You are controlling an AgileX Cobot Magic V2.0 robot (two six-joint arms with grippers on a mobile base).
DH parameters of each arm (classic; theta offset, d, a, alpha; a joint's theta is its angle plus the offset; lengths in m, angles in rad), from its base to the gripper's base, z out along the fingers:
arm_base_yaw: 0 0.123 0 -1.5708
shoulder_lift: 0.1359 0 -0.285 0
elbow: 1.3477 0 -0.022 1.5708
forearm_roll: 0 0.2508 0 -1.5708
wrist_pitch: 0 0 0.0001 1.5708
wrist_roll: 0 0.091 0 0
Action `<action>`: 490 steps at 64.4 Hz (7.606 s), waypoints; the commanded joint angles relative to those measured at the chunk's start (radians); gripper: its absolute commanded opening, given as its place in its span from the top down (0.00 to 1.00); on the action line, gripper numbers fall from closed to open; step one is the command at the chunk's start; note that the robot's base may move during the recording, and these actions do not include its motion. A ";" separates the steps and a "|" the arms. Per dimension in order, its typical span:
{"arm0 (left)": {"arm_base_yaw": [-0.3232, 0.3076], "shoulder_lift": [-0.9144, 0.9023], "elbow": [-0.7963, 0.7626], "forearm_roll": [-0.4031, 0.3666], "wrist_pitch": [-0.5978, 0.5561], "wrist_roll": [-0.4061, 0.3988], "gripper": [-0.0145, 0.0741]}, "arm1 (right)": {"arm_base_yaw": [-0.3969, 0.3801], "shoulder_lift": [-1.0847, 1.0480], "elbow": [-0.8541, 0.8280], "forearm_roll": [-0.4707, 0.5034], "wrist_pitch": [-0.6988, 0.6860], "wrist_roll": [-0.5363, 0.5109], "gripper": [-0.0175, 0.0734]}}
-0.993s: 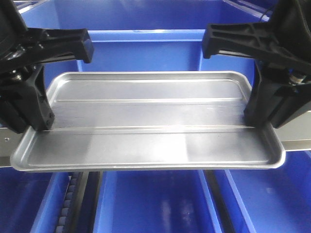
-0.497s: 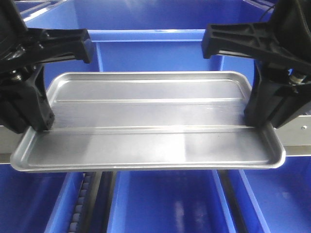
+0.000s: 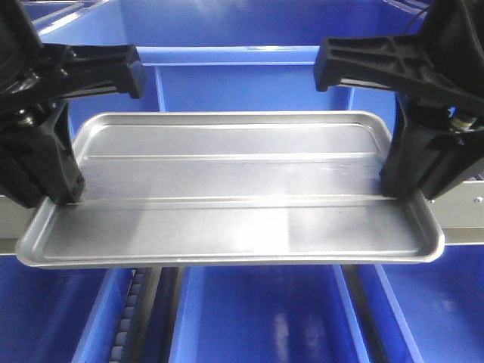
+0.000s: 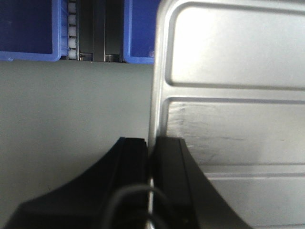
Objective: Grab silver tray and place in blue box
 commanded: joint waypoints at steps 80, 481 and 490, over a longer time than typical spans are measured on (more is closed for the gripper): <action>0.308 0.170 -0.700 -0.398 -0.005 0.681 0.85 | -0.207 0.181 -0.703 0.241 0.049 -0.549 0.75; 0.435 -0.979 0.607 -0.460 -0.891 1.058 0.84 | -0.749 -1.280 0.848 0.290 -0.853 -1.033 0.75; 0.435 -0.979 0.607 -0.460 -0.891 1.058 0.84 | -0.749 -1.280 0.848 0.290 -0.853 -1.033 0.75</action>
